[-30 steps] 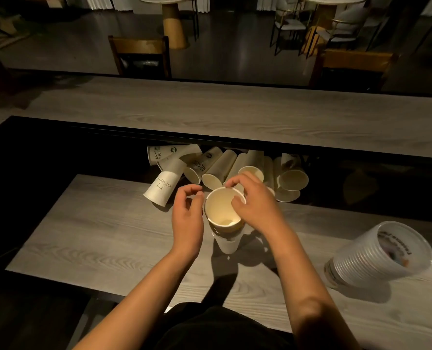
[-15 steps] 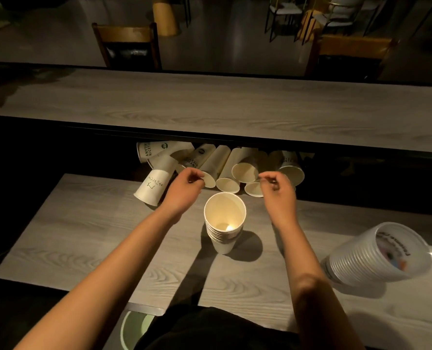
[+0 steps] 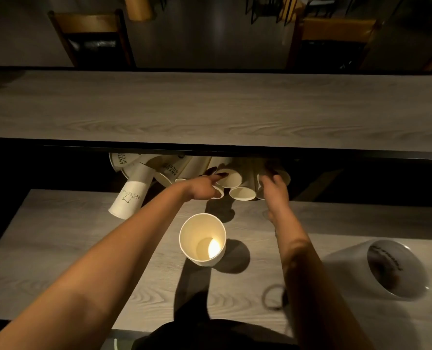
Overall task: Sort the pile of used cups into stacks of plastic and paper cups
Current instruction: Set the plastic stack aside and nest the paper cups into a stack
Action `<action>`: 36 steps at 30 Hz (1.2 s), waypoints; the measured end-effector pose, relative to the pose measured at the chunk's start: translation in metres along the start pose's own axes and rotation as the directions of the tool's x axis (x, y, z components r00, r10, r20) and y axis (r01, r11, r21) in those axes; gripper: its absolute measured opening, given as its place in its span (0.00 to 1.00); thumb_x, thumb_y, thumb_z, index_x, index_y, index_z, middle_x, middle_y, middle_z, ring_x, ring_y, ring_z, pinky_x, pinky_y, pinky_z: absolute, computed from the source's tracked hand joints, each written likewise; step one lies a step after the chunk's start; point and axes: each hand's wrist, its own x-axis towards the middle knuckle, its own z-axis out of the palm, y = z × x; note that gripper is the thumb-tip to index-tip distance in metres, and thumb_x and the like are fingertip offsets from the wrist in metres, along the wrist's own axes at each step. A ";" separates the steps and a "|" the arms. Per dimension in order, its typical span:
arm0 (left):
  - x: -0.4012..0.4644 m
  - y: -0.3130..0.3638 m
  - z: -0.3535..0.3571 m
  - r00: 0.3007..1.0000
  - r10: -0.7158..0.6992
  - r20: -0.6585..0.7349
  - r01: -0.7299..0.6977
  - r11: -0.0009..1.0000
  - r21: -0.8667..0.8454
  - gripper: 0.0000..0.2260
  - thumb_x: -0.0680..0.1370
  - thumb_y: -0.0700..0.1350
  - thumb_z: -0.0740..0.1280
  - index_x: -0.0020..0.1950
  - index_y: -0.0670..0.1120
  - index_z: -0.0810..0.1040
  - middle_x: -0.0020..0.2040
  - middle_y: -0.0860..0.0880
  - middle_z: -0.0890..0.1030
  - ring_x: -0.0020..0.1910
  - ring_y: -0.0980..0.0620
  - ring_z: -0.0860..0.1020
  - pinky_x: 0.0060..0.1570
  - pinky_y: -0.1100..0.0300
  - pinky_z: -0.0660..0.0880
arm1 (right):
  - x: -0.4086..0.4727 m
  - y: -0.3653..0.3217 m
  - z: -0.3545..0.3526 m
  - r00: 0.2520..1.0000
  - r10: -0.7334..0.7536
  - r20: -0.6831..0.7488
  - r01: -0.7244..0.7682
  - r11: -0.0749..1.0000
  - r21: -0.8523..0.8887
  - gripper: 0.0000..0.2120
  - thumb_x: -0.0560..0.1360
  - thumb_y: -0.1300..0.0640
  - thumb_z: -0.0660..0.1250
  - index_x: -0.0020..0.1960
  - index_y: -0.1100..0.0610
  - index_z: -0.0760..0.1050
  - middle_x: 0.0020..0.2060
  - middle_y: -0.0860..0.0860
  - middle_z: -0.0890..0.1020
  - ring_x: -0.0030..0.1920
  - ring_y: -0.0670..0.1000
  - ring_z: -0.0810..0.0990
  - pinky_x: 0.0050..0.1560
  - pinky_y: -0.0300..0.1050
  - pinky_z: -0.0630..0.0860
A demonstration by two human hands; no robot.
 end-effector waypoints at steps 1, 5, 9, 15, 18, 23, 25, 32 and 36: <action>0.004 0.001 -0.001 0.999 -0.019 0.031 0.020 1.000 -0.013 0.32 0.80 0.46 0.66 0.82 0.56 0.56 0.78 0.44 0.64 0.73 0.42 0.67 0.66 0.53 0.66 | 0.002 -0.001 0.000 1.000 0.010 0.008 -0.010 1.000 -0.011 0.24 0.81 0.52 0.63 0.76 0.55 0.68 0.74 0.58 0.69 0.69 0.61 0.71 0.69 0.57 0.69; 0.012 0.001 -0.001 0.998 -0.065 0.027 0.067 0.994 -0.080 0.30 0.81 0.46 0.66 0.81 0.49 0.58 0.78 0.43 0.65 0.74 0.42 0.66 0.68 0.54 0.64 | 0.003 -0.009 0.003 1.000 -0.004 0.025 0.004 1.000 -0.022 0.16 0.81 0.53 0.62 0.65 0.61 0.75 0.67 0.62 0.74 0.62 0.62 0.75 0.55 0.49 0.70; 0.007 -0.002 0.007 0.989 -0.048 -0.142 0.013 0.971 -0.237 0.19 0.82 0.46 0.64 0.73 0.46 0.71 0.70 0.45 0.75 0.62 0.46 0.75 0.65 0.50 0.72 | -0.007 -0.013 0.005 0.999 -0.027 0.041 0.027 1.000 -0.003 0.12 0.83 0.54 0.60 0.60 0.61 0.75 0.66 0.61 0.73 0.58 0.56 0.73 0.55 0.47 0.67; -0.026 -0.022 0.022 0.836 -0.171 -0.521 -0.209 0.780 -0.591 0.19 0.81 0.41 0.66 0.73 0.43 0.73 0.64 0.45 0.78 0.59 0.45 0.79 0.47 0.64 0.78 | -0.031 -0.005 0.007 0.989 -0.148 -0.014 0.145 0.982 -0.124 0.12 0.82 0.54 0.61 0.64 0.55 0.75 0.71 0.57 0.72 0.69 0.60 0.70 0.69 0.56 0.68; -0.050 -0.043 0.032 0.748 -0.328 -0.577 -0.341 0.556 -0.758 0.18 0.80 0.41 0.69 0.70 0.45 0.77 0.65 0.43 0.79 0.59 0.43 0.80 0.54 0.54 0.81 | -0.054 0.006 0.006 0.973 -0.230 -0.018 0.214 0.930 -0.298 0.22 0.83 0.52 0.61 0.76 0.55 0.70 0.77 0.49 0.65 0.75 0.58 0.58 0.76 0.58 0.58; -0.079 -0.071 0.049 0.738 -0.560 -0.377 -0.393 0.097 -0.914 0.11 0.80 0.35 0.68 0.61 0.45 0.82 0.57 0.43 0.83 0.54 0.44 0.82 0.45 0.54 0.82 | -0.079 0.017 0.006 0.935 -0.355 0.011 0.319 0.825 -0.467 0.24 0.83 0.52 0.63 0.77 0.56 0.68 0.77 0.50 0.64 0.76 0.59 0.57 0.77 0.57 0.51; -0.092 -0.079 0.054 0.749 -0.574 -0.331 -0.410 -0.008 -0.912 0.11 0.80 0.34 0.66 0.57 0.45 0.83 0.51 0.44 0.86 0.52 0.45 0.84 0.43 0.53 0.82 | -0.088 0.015 0.005 0.907 -0.420 0.001 0.364 0.785 -0.502 0.22 0.83 0.53 0.63 0.75 0.57 0.71 0.76 0.51 0.66 0.76 0.59 0.58 0.76 0.57 0.51; -0.131 -0.100 0.065 0.817 -0.519 -0.252 -0.490 -0.394 -0.778 0.13 0.78 0.37 0.69 0.62 0.45 0.79 0.50 0.40 0.86 0.41 0.49 0.86 0.40 0.58 0.83 | -0.112 0.000 0.003 0.789 -0.615 0.015 0.509 0.639 -0.577 0.17 0.80 0.57 0.66 0.68 0.57 0.78 0.71 0.52 0.73 0.73 0.57 0.65 0.77 0.57 0.53; -0.147 -0.102 0.068 0.870 -0.427 -0.247 -0.446 -0.468 -0.763 0.15 0.81 0.35 0.59 0.66 0.41 0.77 0.46 0.41 0.78 0.35 0.53 0.77 0.28 0.67 0.75 | -0.120 -0.008 0.003 0.775 -0.629 0.055 0.551 0.632 -0.544 0.17 0.81 0.57 0.66 0.69 0.55 0.78 0.70 0.50 0.74 0.71 0.55 0.68 0.76 0.57 0.54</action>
